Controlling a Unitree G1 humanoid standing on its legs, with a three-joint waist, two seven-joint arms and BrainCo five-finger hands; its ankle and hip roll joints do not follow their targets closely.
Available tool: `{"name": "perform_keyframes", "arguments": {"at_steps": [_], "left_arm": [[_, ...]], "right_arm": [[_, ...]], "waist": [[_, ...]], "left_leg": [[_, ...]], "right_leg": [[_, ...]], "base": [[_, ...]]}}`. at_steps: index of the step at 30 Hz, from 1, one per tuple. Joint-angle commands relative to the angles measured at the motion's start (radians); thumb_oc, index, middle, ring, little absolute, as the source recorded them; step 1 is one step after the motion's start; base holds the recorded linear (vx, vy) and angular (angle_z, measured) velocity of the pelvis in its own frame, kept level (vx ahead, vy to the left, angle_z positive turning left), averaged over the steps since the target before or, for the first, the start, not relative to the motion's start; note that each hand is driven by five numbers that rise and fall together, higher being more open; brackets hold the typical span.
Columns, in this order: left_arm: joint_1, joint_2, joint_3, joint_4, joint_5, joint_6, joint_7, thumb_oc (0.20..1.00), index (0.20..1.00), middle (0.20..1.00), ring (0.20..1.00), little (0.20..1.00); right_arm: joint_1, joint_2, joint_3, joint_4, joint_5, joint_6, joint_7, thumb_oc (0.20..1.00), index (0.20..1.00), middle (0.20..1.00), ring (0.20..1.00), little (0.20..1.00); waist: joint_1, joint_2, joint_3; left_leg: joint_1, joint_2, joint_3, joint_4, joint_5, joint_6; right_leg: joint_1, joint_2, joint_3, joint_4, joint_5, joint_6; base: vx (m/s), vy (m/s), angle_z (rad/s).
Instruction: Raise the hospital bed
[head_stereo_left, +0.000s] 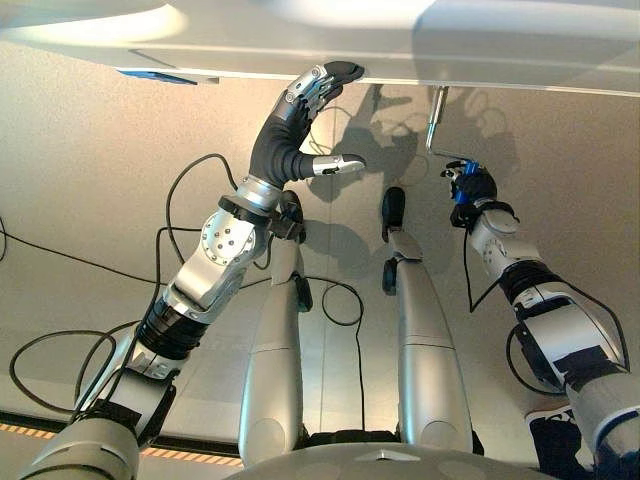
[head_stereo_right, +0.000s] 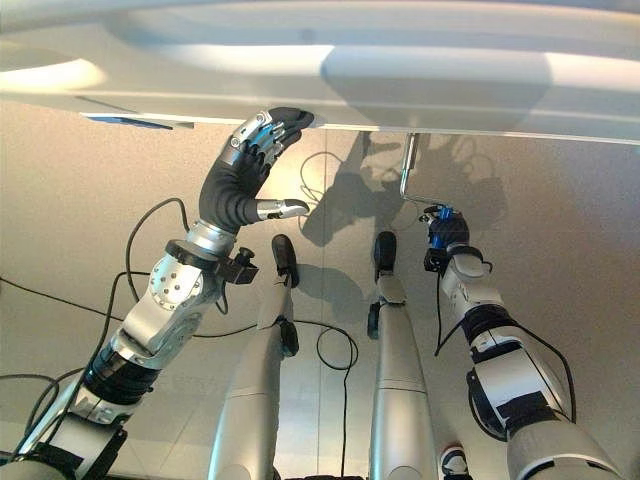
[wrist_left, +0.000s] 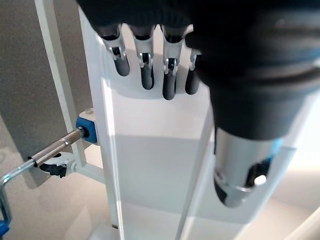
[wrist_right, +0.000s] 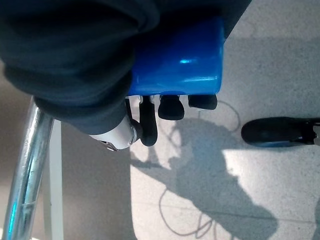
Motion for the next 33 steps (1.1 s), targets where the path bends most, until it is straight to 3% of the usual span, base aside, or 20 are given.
{"name": "perform_keyframes", "arguments": {"at_steps": [1, 10, 17, 33], "left_arm": [[-0.007, 0.007, 0.003, -0.095, -0.031, -0.049, -0.017, 1.000, 1.000, 1.000, 1.000, 1.000], [0.005, 0.012, 0.001, -0.109, -0.043, -0.050, -0.020, 1.000, 1.000, 1.000, 1.000, 1.000], [0.005, 0.016, -0.001, -0.122, -0.052, -0.053, -0.011, 1.000, 1.000, 1.000, 1.000, 1.000], [0.011, -0.002, -0.008, -0.172, -0.093, -0.065, -0.019, 1.000, 1.000, 1.000, 1.000, 1.000]], "right_arm": [[0.080, 0.053, -0.011, -0.002, 0.060, 0.000, 0.005, 0.200, 0.200, 0.200, 0.200, 0.200], [0.043, 0.039, 0.006, 0.068, -0.033, 0.015, -0.006, 0.200, 0.200, 0.200, 0.200, 0.200], [-0.085, 0.008, 0.002, 0.237, -0.115, 0.049, -0.027, 0.200, 0.200, 0.200, 0.200, 0.200], [-0.205, -0.078, 0.033, 0.328, -0.224, 0.077, -0.042, 0.200, 0.200, 0.200, 0.200, 0.200]], "waist": [[-0.003, -0.006, -0.015], [0.003, -0.003, -0.015], [0.030, 0.034, -0.015], [0.075, 0.093, -0.015]], "left_leg": [[0.017, -0.026, 0.023, 0.115, -0.135, 0.003], [0.015, -0.024, 0.019, 0.112, -0.132, 0.002], [-0.010, -0.030, 0.008, 0.121, -0.133, 0.004], [-0.118, -0.037, -0.010, 0.191, -0.152, 0.015]], "right_leg": [[0.091, 0.012, -0.002, -0.238, 0.142, 0.107], [0.088, 0.015, -0.008, -0.233, 0.139, 0.104], [0.065, 0.010, -0.017, -0.216, 0.134, 0.103], [-0.049, -0.001, -0.016, -0.112, 0.092, 0.092]], "base": [[-0.01, -0.035, -0.01], [0.00, 0.000, 0.00], [0.00, 0.000, 0.00], [0.00, 0.012, 0.05]]}}
